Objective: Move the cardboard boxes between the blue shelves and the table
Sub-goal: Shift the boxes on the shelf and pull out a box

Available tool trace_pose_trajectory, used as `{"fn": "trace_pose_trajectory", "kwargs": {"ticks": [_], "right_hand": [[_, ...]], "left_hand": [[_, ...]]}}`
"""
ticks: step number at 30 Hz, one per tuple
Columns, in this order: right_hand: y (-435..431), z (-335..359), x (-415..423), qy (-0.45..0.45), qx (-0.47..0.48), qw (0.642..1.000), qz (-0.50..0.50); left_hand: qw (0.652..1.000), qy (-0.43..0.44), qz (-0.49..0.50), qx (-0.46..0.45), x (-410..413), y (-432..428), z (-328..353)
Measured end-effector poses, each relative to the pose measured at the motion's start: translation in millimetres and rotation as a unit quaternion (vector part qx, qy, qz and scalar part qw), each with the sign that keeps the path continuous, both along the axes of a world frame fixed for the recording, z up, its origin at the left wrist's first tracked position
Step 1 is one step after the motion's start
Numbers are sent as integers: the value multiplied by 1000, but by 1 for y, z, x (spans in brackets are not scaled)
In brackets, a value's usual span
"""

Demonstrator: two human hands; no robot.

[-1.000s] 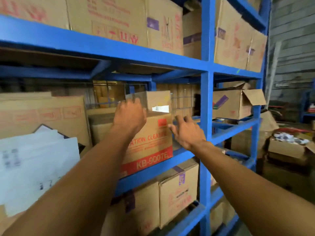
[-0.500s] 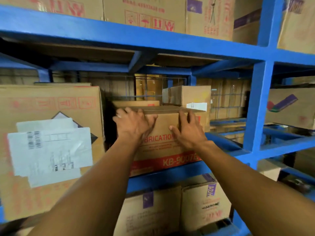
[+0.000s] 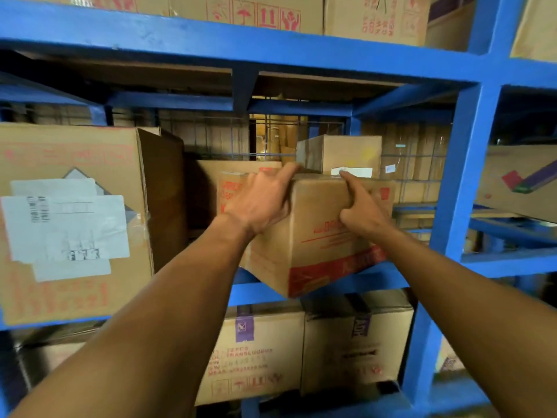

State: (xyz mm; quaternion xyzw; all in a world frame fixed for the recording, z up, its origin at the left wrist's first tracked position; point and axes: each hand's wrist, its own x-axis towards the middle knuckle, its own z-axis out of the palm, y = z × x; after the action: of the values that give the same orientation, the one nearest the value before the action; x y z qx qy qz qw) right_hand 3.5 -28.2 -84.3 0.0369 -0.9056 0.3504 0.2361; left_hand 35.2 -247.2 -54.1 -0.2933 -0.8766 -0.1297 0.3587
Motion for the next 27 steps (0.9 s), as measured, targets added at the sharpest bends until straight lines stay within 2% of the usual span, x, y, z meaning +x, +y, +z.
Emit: {"fn": "trace_pose_trajectory", "kwargs": {"ticks": [3,8,12,15,17,20,24,27], "right_hand": [[10,-1,11,15,-19,999,40],[33,-8,32,30,-10,993,113],[45,-7,47,27,-46,990,131],[50,-6,52,45,-34,994,94],[54,-5,52,30,-47,995,83],[63,-4,49,-4,-96,991,98],[78,-2,51,-27,-145,983,108],[89,3,50,-31,-169,981,87]], "left_hand": [[998,-24,-47,39,6,26,-6],[993,-16,-75,91,10,62,-4],[987,-26,-113,108,7,83,1],[981,-17,-121,150,-1,80,0],[979,-5,-98,176,-9,69,-3],[973,15,-6,229,-27,44,-10],[950,-129,120,259,-48,15,-20],[957,-153,126,214,-50,12,-23]]}}
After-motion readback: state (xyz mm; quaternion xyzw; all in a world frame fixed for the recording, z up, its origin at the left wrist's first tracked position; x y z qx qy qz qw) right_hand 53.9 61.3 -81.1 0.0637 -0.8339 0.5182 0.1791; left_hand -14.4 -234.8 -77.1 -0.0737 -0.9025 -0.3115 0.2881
